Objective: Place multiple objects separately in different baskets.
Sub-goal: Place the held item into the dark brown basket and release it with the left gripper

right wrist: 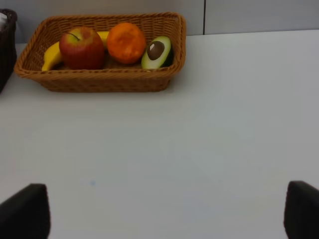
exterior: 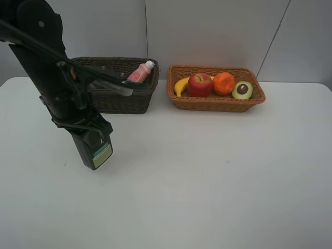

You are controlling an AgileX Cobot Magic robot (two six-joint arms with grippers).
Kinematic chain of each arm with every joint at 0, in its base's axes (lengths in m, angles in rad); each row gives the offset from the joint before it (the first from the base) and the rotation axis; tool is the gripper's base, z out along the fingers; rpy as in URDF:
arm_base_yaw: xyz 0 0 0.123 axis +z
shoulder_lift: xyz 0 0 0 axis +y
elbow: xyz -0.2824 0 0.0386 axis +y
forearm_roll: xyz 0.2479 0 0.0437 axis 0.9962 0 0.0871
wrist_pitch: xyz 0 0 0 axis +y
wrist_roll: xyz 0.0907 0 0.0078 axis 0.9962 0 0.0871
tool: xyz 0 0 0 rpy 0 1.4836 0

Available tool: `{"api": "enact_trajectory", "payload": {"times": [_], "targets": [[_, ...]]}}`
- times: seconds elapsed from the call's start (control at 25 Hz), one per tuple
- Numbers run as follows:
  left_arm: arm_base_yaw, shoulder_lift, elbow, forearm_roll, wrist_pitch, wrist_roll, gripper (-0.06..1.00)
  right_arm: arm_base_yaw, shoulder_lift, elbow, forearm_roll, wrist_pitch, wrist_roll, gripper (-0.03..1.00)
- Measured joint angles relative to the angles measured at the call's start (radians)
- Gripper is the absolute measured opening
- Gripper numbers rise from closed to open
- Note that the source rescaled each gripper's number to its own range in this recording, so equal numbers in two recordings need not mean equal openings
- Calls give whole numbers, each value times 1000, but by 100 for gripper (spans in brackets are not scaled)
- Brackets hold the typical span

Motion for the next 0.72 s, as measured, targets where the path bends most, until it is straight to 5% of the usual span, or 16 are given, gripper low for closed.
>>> {"api": "enact_trajectory", "payload": {"times": [0.72], "targets": [[74, 173, -576, 41, 266, 79, 51, 0, 0, 0, 0, 0, 0, 100]]}}
